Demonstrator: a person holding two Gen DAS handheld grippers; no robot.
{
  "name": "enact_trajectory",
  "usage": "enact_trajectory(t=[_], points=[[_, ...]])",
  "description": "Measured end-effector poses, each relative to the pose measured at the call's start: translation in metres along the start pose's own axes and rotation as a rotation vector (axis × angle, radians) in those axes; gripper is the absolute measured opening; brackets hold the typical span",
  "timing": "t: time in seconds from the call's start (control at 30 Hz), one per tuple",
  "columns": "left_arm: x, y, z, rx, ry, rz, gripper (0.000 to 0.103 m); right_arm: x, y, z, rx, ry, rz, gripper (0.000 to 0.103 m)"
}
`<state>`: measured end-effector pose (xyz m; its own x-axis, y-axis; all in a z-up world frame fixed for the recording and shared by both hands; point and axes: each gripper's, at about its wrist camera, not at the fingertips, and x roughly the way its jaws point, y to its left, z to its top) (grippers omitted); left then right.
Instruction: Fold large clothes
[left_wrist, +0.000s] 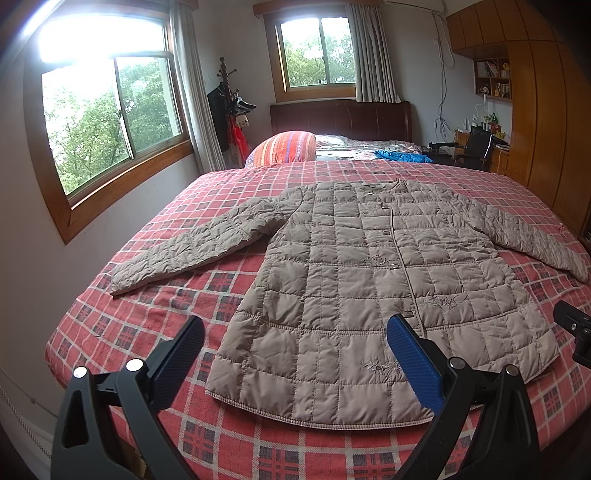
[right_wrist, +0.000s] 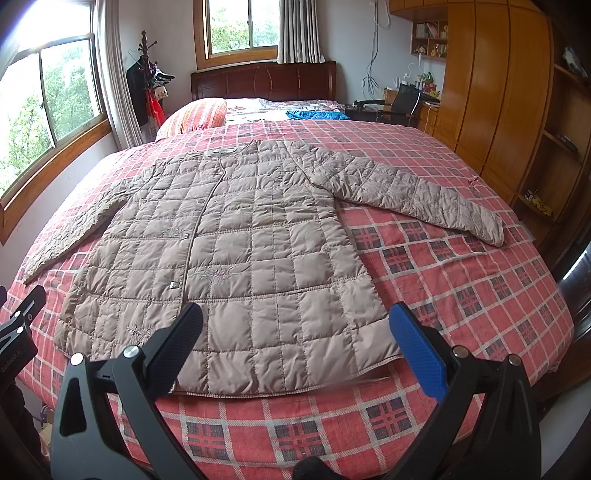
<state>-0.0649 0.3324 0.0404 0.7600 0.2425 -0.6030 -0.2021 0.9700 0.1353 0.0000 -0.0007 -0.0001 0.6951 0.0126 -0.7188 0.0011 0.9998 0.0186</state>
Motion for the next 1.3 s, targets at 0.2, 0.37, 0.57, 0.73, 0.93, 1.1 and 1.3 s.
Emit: enact_trajectory(t=[0.2,0.37,0.57,0.73,0.93,1.1,1.3], points=[[-0.0001,0.0001,0.0000,0.000,0.000,0.000,0.099,0.0001,0.0000,0.0000,0.000,-0.001,0.000,0.100],[0.0000,0.0001,0.0000,0.000,0.000,-0.001,0.099,0.0000,0.0000,0.0000,0.001,-0.001,0.000,0.100],[0.0001,0.0002,0.0000,0.001,-0.001,-0.001,0.099,-0.0001,-0.0002,-0.0001,0.001,-0.001,0.001,0.100],[0.0002,0.0005,0.0001,0.001,-0.001,-0.001,0.099,-0.0002,-0.0002,-0.0002,0.001,-0.002,0.000,0.100],[0.0006,0.0005,0.0005,0.000,-0.001,-0.001,0.099,-0.0002,-0.0003,-0.0002,0.001,-0.002,0.001,0.100],[0.0007,0.0009,0.0006,0.000,-0.001,-0.001,0.099,-0.0001,-0.0003,-0.0002,0.002,-0.002,0.001,0.100],[-0.0002,0.0022,0.0001,0.004,0.003,-0.004,0.099,-0.0027,0.0044,0.0034,0.001,-0.002,0.003,0.100]])
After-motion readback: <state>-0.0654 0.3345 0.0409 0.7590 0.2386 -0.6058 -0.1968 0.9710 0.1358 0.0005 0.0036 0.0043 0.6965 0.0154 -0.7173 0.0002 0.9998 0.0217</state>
